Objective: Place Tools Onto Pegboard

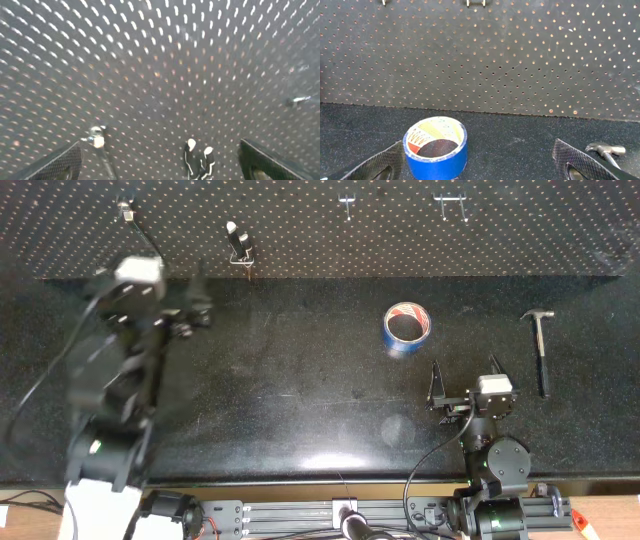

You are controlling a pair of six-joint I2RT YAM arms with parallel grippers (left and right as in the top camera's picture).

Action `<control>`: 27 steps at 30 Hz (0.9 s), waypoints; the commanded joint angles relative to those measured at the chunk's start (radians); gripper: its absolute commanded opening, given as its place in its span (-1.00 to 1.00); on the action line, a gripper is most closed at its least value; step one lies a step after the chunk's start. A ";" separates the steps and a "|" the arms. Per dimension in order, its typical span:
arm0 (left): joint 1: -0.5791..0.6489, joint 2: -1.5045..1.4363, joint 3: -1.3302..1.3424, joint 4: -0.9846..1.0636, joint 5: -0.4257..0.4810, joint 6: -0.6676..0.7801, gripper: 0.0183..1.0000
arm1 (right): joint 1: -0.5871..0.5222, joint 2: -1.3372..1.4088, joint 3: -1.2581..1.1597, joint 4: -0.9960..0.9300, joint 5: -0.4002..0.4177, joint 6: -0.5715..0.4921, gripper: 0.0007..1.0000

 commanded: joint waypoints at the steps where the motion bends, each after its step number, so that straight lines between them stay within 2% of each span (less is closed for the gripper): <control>1: 0.116 -0.208 -0.086 -0.104 0.138 0.003 0.99 | 0.005 -0.007 -0.003 -0.006 -0.002 -0.017 0.91; 5: 0.252 -0.500 -0.333 -0.063 0.144 -0.167 0.99 | 0.005 -0.007 -0.003 -0.006 -0.002 -0.017 0.91; 7: 0.278 -0.597 -0.442 0.019 0.164 -0.176 0.99 | 0.005 -0.007 -0.003 -0.006 -0.002 -0.017 0.91; 9: 0.277 -0.648 -0.509 0.040 0.149 -0.176 0.99 | 0.005 -0.007 -0.003 -0.006 -0.002 -0.017 0.91; 11: 0.267 -0.689 -0.564 0.055 0.086 -0.176 0.99 | 0.005 -0.007 -0.003 -0.006 -0.002 -0.017 0.91; 18: 0.215 -0.820 -0.761 0.132 0.048 -0.176 0.99 | 0.005 -0.007 -0.003 -0.006 -0.002 -0.017 0.91; 27: 0.196 -0.820 -0.761 -0.029 0.036 -0.168 0.99 | 0.005 -0.007 -0.003 -0.006 -0.002 -0.017 0.91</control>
